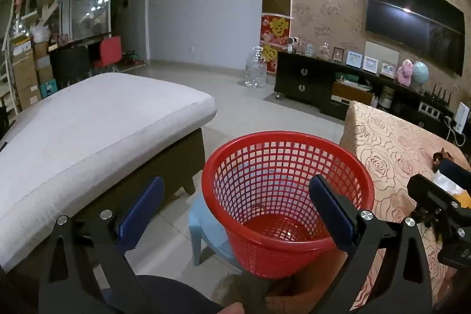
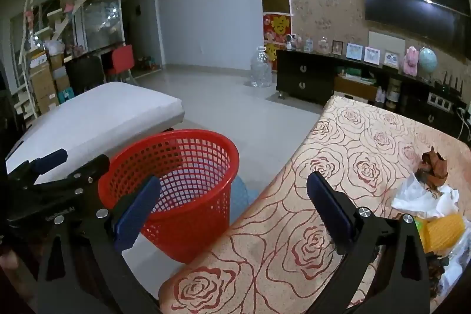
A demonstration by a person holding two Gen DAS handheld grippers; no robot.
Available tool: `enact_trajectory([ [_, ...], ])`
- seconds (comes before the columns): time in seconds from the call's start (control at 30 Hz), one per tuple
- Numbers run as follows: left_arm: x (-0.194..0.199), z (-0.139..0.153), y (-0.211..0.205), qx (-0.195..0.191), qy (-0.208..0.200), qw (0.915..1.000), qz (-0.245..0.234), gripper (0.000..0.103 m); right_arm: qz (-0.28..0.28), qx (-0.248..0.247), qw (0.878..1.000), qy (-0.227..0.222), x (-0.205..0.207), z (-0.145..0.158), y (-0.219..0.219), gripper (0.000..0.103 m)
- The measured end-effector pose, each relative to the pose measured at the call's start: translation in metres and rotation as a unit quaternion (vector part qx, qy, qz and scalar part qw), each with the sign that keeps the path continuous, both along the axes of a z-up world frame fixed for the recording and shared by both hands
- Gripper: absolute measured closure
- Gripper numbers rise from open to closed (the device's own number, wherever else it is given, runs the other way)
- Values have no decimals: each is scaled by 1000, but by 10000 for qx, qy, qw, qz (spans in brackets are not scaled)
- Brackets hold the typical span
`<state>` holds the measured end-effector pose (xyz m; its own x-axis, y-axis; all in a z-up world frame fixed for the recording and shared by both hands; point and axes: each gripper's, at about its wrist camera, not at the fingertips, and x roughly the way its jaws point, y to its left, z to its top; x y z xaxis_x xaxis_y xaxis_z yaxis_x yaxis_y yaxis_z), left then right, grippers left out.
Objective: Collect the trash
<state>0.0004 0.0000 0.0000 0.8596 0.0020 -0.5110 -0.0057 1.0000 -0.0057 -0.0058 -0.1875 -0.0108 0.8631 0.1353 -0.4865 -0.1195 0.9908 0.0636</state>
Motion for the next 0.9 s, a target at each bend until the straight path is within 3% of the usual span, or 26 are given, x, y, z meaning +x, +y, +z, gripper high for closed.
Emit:
enact_trajectory([
  [0.27, -1, -2, -1, -62, -12, 10000, 6, 8, 63, -152, 9998, 57, 3, -4, 7, 7],
  [0.9, 2, 0, 8, -117, 26, 9999, 52, 8, 43, 13, 9998, 180, 6, -8, 2, 7],
])
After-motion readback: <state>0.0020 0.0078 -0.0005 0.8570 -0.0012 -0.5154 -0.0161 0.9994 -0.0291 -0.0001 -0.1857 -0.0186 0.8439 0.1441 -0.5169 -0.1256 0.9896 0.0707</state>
